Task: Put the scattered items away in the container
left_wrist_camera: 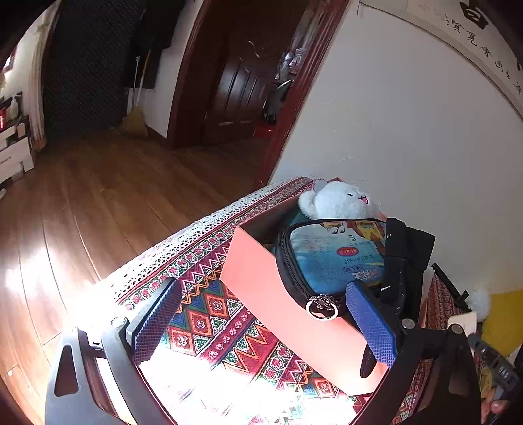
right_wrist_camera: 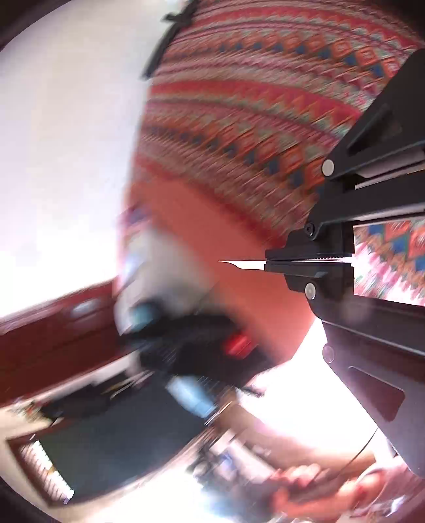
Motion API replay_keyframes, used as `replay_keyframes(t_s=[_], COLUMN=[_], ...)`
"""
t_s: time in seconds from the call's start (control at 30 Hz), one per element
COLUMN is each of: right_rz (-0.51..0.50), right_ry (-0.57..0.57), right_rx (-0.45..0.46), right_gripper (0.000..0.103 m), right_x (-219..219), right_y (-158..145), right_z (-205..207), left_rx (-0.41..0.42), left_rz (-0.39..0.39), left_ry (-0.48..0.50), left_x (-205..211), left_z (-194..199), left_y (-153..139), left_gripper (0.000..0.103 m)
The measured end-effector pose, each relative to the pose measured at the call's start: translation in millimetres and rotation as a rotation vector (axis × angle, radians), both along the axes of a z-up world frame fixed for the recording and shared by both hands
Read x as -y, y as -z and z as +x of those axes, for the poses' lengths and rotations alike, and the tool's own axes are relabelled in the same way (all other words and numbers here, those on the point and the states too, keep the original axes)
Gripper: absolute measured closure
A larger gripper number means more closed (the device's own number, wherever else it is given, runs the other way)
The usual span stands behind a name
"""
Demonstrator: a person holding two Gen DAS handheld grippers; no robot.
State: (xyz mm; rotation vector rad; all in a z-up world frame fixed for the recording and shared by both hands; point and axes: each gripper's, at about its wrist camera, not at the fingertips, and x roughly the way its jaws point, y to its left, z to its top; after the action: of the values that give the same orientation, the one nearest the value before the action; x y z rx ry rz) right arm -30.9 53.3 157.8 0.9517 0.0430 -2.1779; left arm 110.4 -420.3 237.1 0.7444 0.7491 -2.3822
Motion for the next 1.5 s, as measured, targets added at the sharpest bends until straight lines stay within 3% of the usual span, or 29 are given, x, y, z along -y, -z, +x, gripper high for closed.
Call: replay_keyframes(t_s=[0.1, 0.23, 0.37, 0.4, 0.47, 0.53, 0.57, 0.7, 0.87, 1.03, 1.13, 1.33, 1.5], right_rz=[-0.033, 0.136, 0.210, 0.196, 0.118, 0.050, 0.032, -0.030, -0.025, 0.018, 0.002, -0.012, -0.005], right_ry=[-0.017, 0.049, -0.016, 0.007, 0.053, 0.128, 0.167, 0.180, 0.231, 0.299, 0.283, 0.222, 0.202], right_rx=[-0.025, -0.031, 0.161, 0.154, 0.109, 0.036, -0.001, -0.062, -0.185, -0.270, -0.292, -0.291, -0.292], right_gripper=[0.103, 0.103, 0.102, 0.095, 0.070, 0.020, 0.016, 0.015, 0.001, 0.001, 0.001, 0.001, 0.001], right_x=[37, 97, 127, 121, 95, 65, 52, 2, -36, -57, -71, -81, -82], right_y=[-17, 13, 63, 62, 45, 24, 16, -13, -44, -57, -63, -64, -63], right_z=[1, -37, -64, -62, -51, -32, -21, 43, 141, 206, 241, 285, 301], left_rx=[-0.004, -0.005, -0.013, -0.013, -0.005, 0.003, 0.006, 0.001, -0.004, -0.061, -0.070, -0.054, -0.050], left_rz=[0.004, -0.011, -0.024, -0.030, -0.047, -0.060, -0.066, -0.167, -0.347, -0.324, -0.294, -0.341, -0.448], left_ry=[-0.006, 0.001, 0.010, 0.012, 0.008, 0.004, 0.002, -0.016, -0.101, -0.044, -0.023, -0.011, -0.068], left_x=[2, 0, -3, -5, -10, -17, -21, -53, -125, -189, -215, -254, -279], left_z=[1, 0, -2, -3, -4, -4, -2, 15, 73, 141, 176, 218, 241], left_y=[0, -2, -6, -7, -10, -14, -16, -42, -79, -92, -94, -101, -107], left_gripper=[0.002, 0.002, 0.002, 0.002, 0.000, 0.000, 0.000, 0.000, 0.000, 0.000, 0.000, 0.000, 0.000])
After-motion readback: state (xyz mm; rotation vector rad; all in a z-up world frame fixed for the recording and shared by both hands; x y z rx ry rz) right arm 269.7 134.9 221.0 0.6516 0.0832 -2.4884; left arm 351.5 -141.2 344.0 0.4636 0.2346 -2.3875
